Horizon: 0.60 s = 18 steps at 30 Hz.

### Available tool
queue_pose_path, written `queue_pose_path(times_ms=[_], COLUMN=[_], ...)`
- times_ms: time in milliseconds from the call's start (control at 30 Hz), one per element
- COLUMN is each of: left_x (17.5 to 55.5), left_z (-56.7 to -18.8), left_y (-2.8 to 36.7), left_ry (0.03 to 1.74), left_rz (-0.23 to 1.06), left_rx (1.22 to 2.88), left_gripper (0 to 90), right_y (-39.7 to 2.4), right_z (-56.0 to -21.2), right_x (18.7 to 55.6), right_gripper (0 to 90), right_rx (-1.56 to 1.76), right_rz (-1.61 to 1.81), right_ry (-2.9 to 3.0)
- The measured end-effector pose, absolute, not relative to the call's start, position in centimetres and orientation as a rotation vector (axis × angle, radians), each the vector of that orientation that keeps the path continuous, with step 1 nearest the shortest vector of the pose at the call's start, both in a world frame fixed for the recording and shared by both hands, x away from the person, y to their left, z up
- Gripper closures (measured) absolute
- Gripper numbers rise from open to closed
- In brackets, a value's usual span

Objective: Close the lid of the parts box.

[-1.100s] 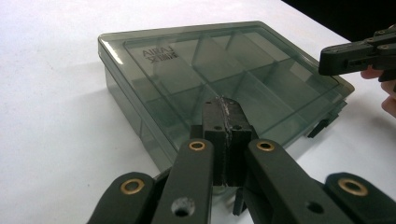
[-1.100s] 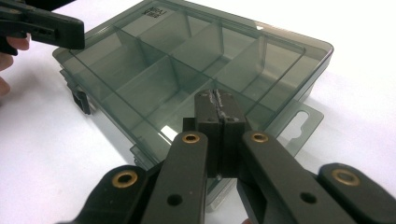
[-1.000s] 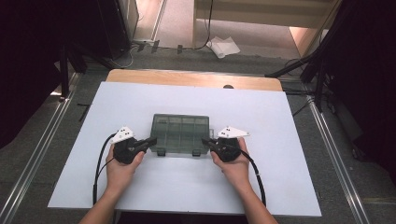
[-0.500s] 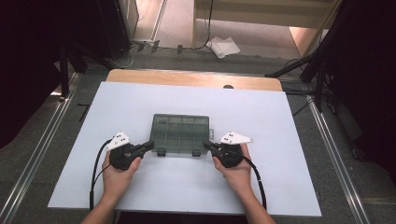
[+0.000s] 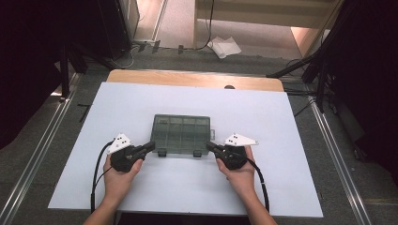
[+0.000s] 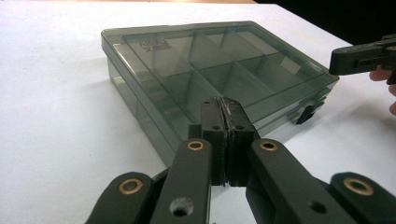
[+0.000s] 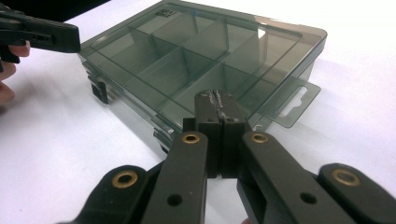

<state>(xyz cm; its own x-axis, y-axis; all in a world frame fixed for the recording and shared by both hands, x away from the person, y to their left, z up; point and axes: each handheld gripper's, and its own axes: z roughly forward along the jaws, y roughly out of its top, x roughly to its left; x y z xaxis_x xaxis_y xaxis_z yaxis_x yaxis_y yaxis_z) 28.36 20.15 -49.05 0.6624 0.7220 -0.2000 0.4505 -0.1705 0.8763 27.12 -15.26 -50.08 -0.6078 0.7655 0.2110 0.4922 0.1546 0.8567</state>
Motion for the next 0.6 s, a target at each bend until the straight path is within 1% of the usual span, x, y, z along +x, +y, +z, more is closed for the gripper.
queue_pose_path(times_ms=[233,300,333,500,600], left_x=[28.2,28.2,28.2,28.3,28.3], left_z=[-48.9,-48.9,-48.9,-49.0,-49.0], left_y=[20.4,20.4,20.4,20.5,20.5], left_ry=[0.933,0.933,0.933,0.93,0.927], left_rz=[0.321,0.323,0.322,0.32,0.318], left_rx=[1.805,1.804,1.804,1.805,1.804], left_gripper=[88.0,87.9,88.0,87.9,87.7], right_y=[-15.7,-15.9,-16.0,-16.7,-17.5], right_z=[-49.9,-49.9,-49.9,-49.9,-49.8], right_x=[26.8,26.7,26.6,26.0,25.7], right_gripper=[90.0,86.0,82.7,56.9,43.3], right_rx=[1.206,1.2,1.205,1.2,1.212], right_rz=[1.443,1.446,1.457,1.466,1.475], right_ry=[2.15,2.137,2.131,2.111,2.094])
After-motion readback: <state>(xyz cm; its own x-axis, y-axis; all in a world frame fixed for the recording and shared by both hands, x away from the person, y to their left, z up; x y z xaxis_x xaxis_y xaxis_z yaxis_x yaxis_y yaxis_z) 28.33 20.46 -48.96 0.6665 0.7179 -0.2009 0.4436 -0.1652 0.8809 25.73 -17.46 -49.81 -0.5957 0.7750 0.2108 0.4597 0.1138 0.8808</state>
